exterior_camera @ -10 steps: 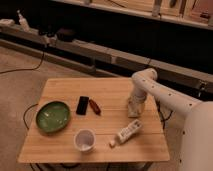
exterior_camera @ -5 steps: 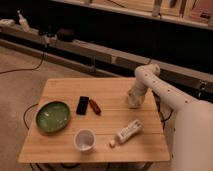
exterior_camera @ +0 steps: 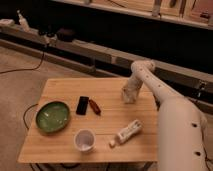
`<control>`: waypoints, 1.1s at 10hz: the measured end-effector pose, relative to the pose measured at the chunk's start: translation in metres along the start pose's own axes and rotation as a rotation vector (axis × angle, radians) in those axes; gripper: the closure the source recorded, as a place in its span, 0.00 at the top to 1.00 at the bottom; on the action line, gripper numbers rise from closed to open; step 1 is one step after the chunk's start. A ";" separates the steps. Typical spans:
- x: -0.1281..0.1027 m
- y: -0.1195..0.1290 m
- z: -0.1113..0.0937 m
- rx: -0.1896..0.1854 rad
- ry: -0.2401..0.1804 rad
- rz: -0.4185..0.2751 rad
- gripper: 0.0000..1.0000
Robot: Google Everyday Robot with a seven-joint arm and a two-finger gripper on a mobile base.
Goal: Wipe the white sponge on the table
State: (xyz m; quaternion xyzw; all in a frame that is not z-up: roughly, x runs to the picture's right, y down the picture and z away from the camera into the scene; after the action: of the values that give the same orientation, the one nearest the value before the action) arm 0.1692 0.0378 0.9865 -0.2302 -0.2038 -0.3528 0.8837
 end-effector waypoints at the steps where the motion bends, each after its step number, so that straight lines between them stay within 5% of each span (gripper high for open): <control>1: -0.005 -0.017 0.005 0.012 -0.019 -0.041 0.39; 4: -0.043 -0.066 0.026 -0.011 -0.097 -0.192 0.39; 8: -0.125 -0.110 0.058 -0.053 -0.246 -0.401 0.39; 11: -0.150 -0.122 0.040 -0.049 -0.226 -0.479 0.39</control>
State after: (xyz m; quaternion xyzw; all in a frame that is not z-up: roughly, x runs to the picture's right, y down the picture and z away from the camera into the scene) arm -0.0265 0.0604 0.9728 -0.2345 -0.3412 -0.5288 0.7409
